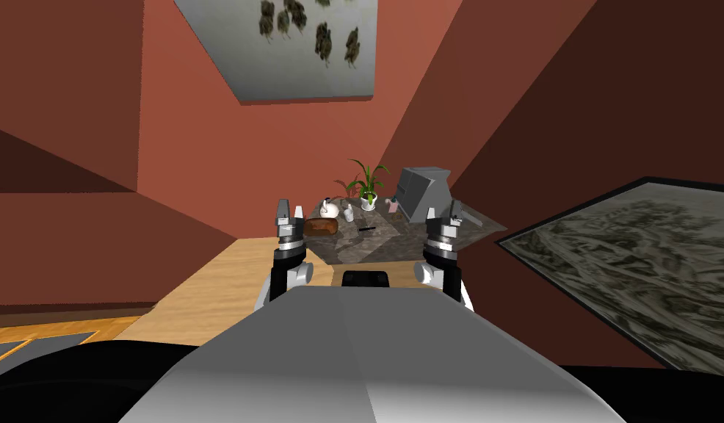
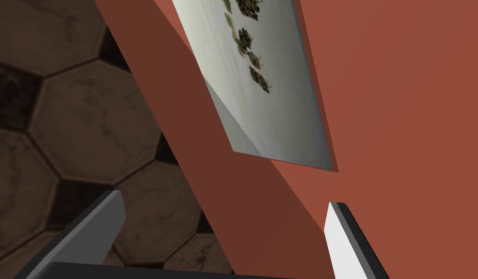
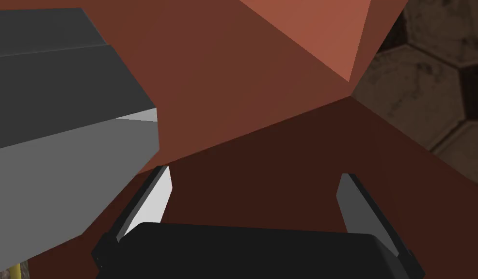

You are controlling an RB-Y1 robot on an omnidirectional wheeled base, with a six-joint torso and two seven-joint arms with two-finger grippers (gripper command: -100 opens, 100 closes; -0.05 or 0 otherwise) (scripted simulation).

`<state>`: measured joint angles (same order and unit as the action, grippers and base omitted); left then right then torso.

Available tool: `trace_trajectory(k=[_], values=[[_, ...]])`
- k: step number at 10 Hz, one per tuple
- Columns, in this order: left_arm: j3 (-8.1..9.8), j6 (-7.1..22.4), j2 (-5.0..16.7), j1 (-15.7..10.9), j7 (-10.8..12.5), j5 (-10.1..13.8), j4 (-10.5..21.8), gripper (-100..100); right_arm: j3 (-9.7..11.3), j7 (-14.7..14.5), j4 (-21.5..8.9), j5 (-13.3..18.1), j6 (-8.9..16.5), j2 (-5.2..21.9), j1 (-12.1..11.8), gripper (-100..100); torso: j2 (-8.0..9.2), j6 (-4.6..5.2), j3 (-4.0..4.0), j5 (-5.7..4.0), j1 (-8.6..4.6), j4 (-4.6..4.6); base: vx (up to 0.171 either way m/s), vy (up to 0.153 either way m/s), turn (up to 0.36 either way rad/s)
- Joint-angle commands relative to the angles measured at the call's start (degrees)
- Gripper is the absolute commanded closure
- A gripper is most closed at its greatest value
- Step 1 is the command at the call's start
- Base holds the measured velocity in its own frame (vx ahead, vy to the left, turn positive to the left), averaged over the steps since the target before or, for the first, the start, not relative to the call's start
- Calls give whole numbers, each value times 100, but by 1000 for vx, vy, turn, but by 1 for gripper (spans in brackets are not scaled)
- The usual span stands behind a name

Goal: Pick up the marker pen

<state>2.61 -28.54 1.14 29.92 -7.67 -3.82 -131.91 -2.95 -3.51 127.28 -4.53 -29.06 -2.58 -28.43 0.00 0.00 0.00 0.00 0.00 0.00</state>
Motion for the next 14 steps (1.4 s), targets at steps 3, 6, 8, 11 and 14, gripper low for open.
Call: trace_trajectory(k=[3, 6, 8, 11, 14], values=[[0, 0, 0, -1, 0, 0, 0, 0, 57, -46, -138, 35, -18, 494, -46, -100, 18, -1, 10, 1, 3, 4, -43, 12, 30], [-1, 0, 0, -1, 0, 0, 0, 0, 134, -113, -331, 84, -45, 1000, -109, -100, 27, -1, 15, 2, 11, 6, -61, 27, 44], [0, 0, 0, -1, 0, 0, 0, 0, 182, -156, -452, 115, -61, 1278, -148, -100, 24, -1, 14, 1, 4, 5, -51, 16, 48], [0, 0, 0, -1, 0, 0, 0, 0, 294, -262, -733, 188, -100, 1782, -241, -100, 20, 0, 12, 1, 4, 5, -59, 25, 59], [0, 0, 0, -1, 0, 0, 0, 0, 358, -325, -889, 228, -122, 2186, -296, -100, 26, -1, 15, 2, 10, 6, -63, 32, 53]])
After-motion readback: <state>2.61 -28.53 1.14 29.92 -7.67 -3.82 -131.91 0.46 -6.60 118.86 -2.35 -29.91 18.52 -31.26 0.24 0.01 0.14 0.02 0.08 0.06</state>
